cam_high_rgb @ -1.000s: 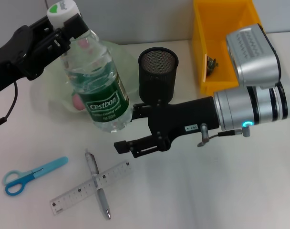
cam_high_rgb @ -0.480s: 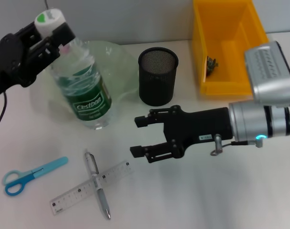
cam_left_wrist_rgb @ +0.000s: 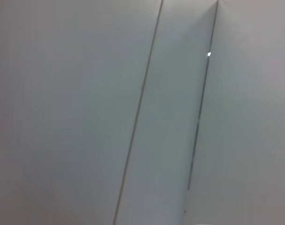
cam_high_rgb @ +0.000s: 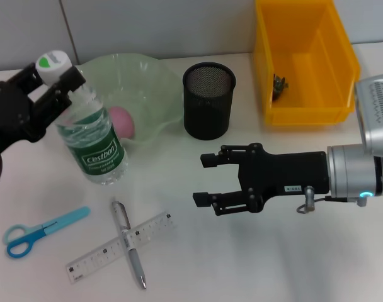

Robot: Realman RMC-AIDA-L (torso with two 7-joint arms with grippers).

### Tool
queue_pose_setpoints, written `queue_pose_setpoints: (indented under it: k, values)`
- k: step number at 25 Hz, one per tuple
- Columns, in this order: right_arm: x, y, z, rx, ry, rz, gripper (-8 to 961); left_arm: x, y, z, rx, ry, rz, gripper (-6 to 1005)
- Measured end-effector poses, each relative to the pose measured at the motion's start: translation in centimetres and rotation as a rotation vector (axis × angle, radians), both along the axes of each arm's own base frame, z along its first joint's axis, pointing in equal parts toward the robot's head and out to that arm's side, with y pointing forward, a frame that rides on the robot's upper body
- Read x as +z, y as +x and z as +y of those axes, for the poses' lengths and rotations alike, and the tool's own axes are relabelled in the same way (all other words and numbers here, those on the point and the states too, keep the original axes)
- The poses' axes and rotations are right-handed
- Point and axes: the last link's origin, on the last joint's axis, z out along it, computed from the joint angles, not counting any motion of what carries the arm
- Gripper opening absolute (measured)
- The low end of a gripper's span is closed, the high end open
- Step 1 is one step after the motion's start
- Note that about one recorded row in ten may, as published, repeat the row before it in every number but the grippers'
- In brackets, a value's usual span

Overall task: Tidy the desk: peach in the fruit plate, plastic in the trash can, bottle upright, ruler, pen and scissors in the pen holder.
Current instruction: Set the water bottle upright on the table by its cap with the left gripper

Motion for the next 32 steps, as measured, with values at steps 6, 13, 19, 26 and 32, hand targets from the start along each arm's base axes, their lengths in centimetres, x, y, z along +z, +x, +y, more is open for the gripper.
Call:
queue_pose_setpoints:
  k: [6, 13, 19, 26, 32]
  values:
    - [0.0, 0.3, -0.2, -0.010, -0.003, 0.001, 780, -1.0, -1.1, -0.1, 0.054, 0.054, 0.032, 469]
    - [-0.2, 0.6, -0.6, -0.019, -0.013, 0.001, 779, -1.5, -2.3, -0.5, 0.099, 0.120, 0.068, 476]
    - [-0.3, 0.8, -0.8, -0.027, -0.017, 0.003, 779, -1.7, -2.8, -0.4, 0.127, 0.156, 0.092, 481]
    - [-0.4, 0.9, -1.0, -0.031, -0.018, 0.003, 779, -2.3, -3.1, -0.5, 0.149, 0.180, 0.113, 488]
    - [-0.5, 1.2, -1.0, -0.024, 0.001, 0.005, 779, -2.5, -3.4, -0.5, 0.170, 0.200, 0.113, 493]
